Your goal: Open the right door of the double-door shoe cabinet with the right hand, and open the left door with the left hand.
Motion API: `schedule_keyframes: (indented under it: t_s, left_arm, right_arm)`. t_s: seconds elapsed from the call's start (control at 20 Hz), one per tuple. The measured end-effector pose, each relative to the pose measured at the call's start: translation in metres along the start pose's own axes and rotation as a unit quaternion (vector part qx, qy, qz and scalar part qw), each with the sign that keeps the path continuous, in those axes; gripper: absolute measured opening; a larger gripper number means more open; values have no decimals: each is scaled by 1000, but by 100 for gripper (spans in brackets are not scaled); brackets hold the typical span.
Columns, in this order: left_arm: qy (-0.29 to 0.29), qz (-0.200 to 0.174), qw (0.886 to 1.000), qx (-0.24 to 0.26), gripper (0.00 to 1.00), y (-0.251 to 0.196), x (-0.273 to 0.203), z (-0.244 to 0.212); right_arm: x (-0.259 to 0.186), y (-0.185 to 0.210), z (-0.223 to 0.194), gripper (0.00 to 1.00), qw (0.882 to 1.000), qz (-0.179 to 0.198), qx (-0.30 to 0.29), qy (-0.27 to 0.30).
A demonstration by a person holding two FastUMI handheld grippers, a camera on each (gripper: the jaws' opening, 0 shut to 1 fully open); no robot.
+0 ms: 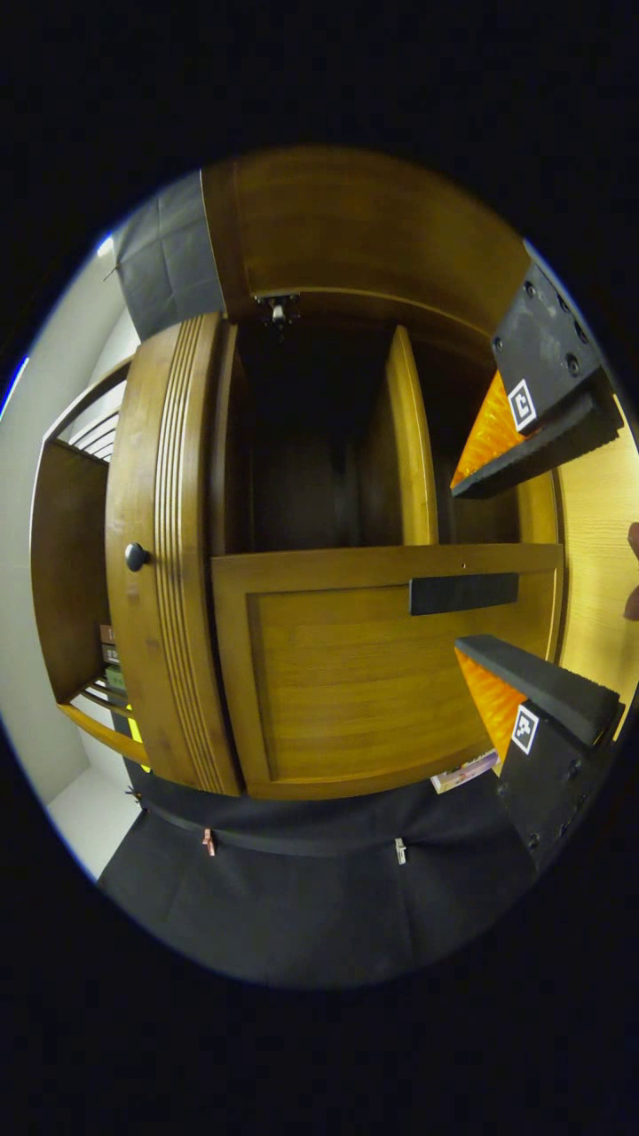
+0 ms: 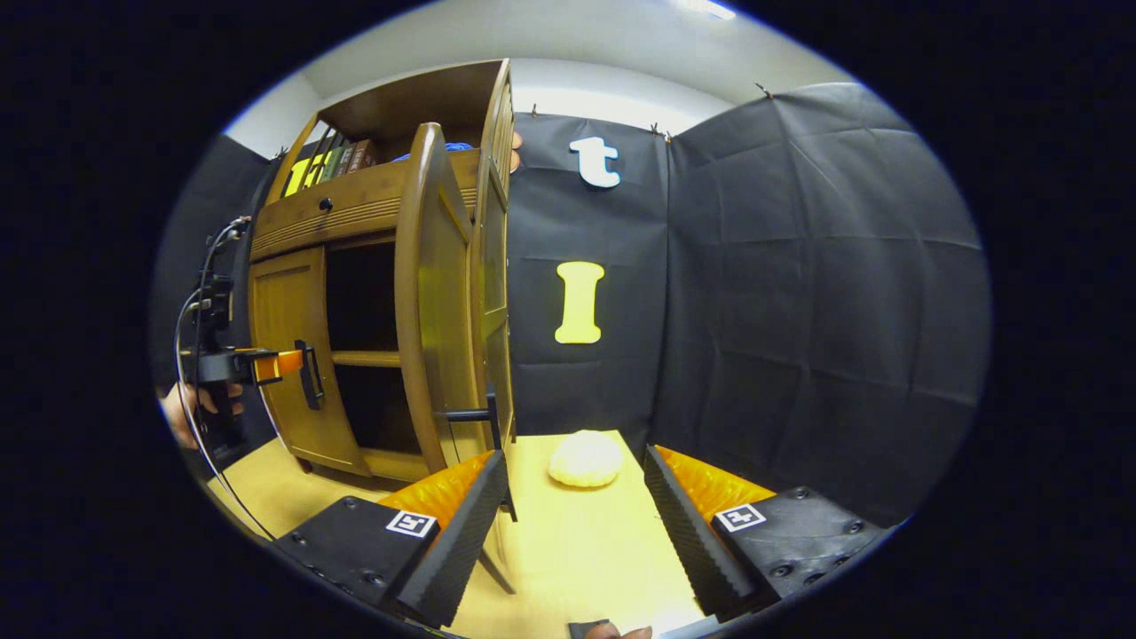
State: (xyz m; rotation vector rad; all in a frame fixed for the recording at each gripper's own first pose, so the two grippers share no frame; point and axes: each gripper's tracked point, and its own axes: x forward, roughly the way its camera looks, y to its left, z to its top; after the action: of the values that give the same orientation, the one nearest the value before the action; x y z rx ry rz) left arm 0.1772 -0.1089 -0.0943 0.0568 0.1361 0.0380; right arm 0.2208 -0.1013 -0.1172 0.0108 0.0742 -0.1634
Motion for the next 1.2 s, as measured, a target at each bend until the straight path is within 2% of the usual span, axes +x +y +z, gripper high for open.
schedule_keyframes:
  t_s: [0.2,0.4,0.5,0.6,0.65,0.75,1.2]
  left_arm:
    - [9,-2,1000,4,92,12,37,-14]
    - [19,-6,1000,8,83,15,65,-20]
    - [28,-9,1000,9,76,14,74,-27]
    - [32,-5,999,5,65,17,76,-32]
    - [35,-1,999,-1,54,18,78,-35]
    - [37,-2,999,-10,39,18,79,-38]
    - [50,-1,999,-12,32,21,64,-41]
  right_arm:
    - [-5,2,-14,99,999,9,22,31]
    - [-8,-5,-10,99,999,-4,27,30]
    - [-10,-8,-8,99,999,-9,24,30]
    - [-15,-8,-8,99,999,-14,19,30]
    - [-18,-9,-7,99,999,-17,16,30]
    - [-25,-8,-9,100,999,-21,11,34]
    - [-48,5,-4,99,999,-32,-1,31]
